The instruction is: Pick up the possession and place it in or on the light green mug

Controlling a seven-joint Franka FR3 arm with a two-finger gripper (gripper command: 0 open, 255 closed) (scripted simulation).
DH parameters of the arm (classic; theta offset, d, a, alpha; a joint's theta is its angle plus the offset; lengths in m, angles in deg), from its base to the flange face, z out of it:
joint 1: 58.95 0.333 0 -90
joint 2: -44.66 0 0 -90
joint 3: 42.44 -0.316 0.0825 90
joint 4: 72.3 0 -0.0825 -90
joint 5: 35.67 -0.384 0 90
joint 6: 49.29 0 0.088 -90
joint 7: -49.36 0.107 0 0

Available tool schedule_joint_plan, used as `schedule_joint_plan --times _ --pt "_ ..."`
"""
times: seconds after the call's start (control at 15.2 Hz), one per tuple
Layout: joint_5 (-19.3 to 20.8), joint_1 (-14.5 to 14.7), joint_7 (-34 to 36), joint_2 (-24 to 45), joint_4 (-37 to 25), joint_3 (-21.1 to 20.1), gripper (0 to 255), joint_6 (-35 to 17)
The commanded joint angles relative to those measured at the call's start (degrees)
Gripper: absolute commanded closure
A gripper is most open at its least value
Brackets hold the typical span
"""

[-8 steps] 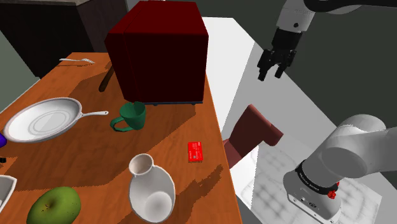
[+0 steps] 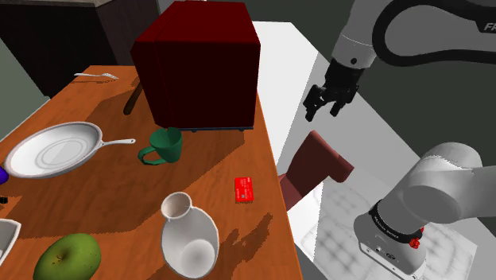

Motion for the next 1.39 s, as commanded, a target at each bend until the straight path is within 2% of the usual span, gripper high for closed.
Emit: schedule_joint_plan --times 0.0,0.4,0.59,0.73,0.86,0.99,1.12,1.32 --pt "-1.51 0.77 4.76 -2.04 2.70 -4.45 0 -3.41" --pt "-5.31 1.80 19.25 -1.56 6.60 -19.84 0 -14.67" --pt "-5.98 0.36 27.09 1.19 6.41 -28.60 0 -20.35" --pt "-5.71 -1.86 32.55 3.57 5.47 -34.94 0 -23.93" --pt "-4.82 -5.31 38.18 6.05 3.92 -41.79 0 -27.17" --pt "-3.29 -10.06 43.97 8.36 1.78 -49.20 0 -29.94" --pt "-1.44 -16.17 49.67 10.04 -0.93 -57.25 0 -32.11" --pt "0.94 -27.23 57.39 10.43 -6.02 -70.09 0 -34.01"
